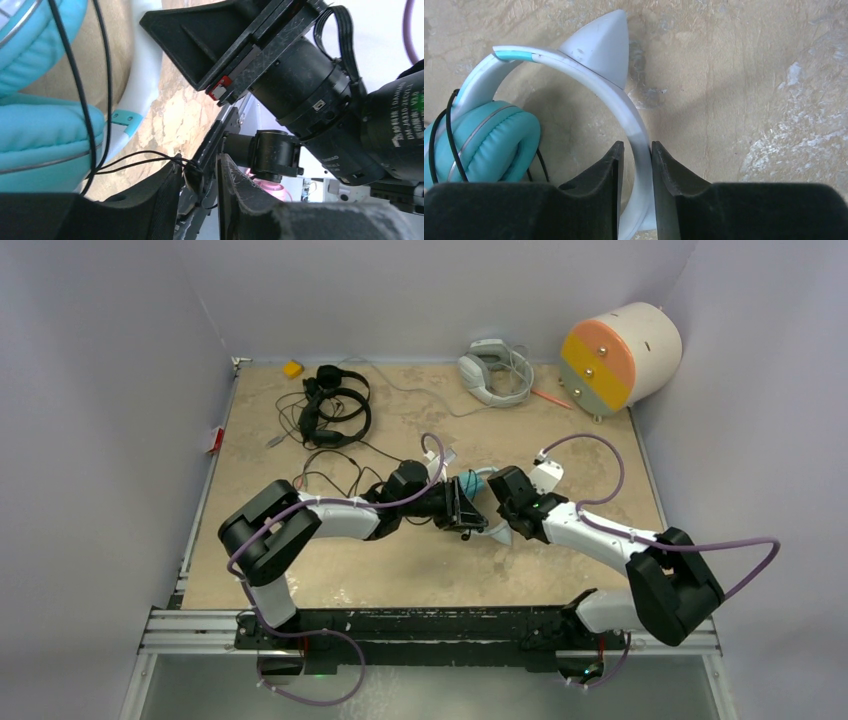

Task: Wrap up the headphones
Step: Place the headphones at the center of the board.

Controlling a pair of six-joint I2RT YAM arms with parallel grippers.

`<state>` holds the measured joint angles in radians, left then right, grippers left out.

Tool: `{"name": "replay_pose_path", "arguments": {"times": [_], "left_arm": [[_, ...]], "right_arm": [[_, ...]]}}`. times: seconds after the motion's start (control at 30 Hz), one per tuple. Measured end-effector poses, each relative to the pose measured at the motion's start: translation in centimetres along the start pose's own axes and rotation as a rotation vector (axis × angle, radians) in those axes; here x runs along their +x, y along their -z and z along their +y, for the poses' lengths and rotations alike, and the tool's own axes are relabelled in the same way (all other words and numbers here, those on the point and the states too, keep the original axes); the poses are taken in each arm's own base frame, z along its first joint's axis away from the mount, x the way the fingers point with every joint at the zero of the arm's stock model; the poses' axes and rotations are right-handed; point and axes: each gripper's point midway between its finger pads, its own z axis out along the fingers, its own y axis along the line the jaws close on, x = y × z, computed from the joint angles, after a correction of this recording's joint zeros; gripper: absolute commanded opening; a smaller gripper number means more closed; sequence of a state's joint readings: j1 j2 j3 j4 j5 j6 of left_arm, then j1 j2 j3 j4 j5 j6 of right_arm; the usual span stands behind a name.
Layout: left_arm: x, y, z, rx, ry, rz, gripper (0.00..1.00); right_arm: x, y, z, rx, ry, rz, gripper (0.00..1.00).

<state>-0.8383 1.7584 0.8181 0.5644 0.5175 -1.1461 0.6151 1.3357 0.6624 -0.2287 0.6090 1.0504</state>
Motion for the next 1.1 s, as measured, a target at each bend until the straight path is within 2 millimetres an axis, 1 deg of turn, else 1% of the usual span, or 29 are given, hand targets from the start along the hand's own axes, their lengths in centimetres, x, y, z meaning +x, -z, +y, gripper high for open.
{"name": "replay_pose_path", "arguments": {"times": [0.1, 0.27, 0.37, 0.43, 0.6, 0.73, 0.8, 0.87, 0.97, 1.1], "left_arm": [[-0.3, 0.0, -0.5, 0.017, 0.015, -0.010, 0.31], [-1.0, -0.1, -1.2, 0.044, 0.032, -0.033, 0.31], [-1.8, -0.3, -1.1, 0.044, 0.043, -0.051, 0.31], [-2.5, -0.5, -0.6, 0.038, 0.053, -0.072, 0.31], [-3.9, -0.6, 0.6, 0.008, 0.065, -0.110, 0.32], [-4.4, -0.4, 0.5, -0.022, 0.011, -0.122, 0.33], [-4.5, 0.3, 0.1, -0.042, -0.028, -0.124, 0.34], [-4.7, 1.3, -0.9, -0.049, -0.077, -0.137, 0.35], [-5.0, 3.0, -2.7, -0.050, -0.161, -0.159, 0.36], [-5.4, 5.8, -4.4, -0.089, -0.284, -0.203, 0.43]], "right_arm": [[-0.1, 0.0, 0.3, -0.012, 0.004, -0.001, 0.24], [0.0, 0.0, 0.7, -0.030, 0.008, 0.006, 0.24], [0.1, 0.1, 0.7, -0.040, 0.005, 0.008, 0.25], [0.1, 0.4, 0.6, -0.049, 0.000, 0.008, 0.26], [-0.7, 1.4, 0.9, -0.090, -0.027, -0.010, 0.34], [-1.4, 2.2, 1.0, -0.109, -0.033, -0.022, 0.46], [-1.5, 2.5, 0.7, -0.109, -0.022, -0.022, 0.51], [-1.6, 2.8, 0.5, -0.112, -0.011, -0.025, 0.54], [-2.1, 3.7, 0.6, -0.144, 0.011, -0.028, 0.52], [-2.4, 5.2, 1.4, -0.238, 0.087, -0.018, 0.50]]}}
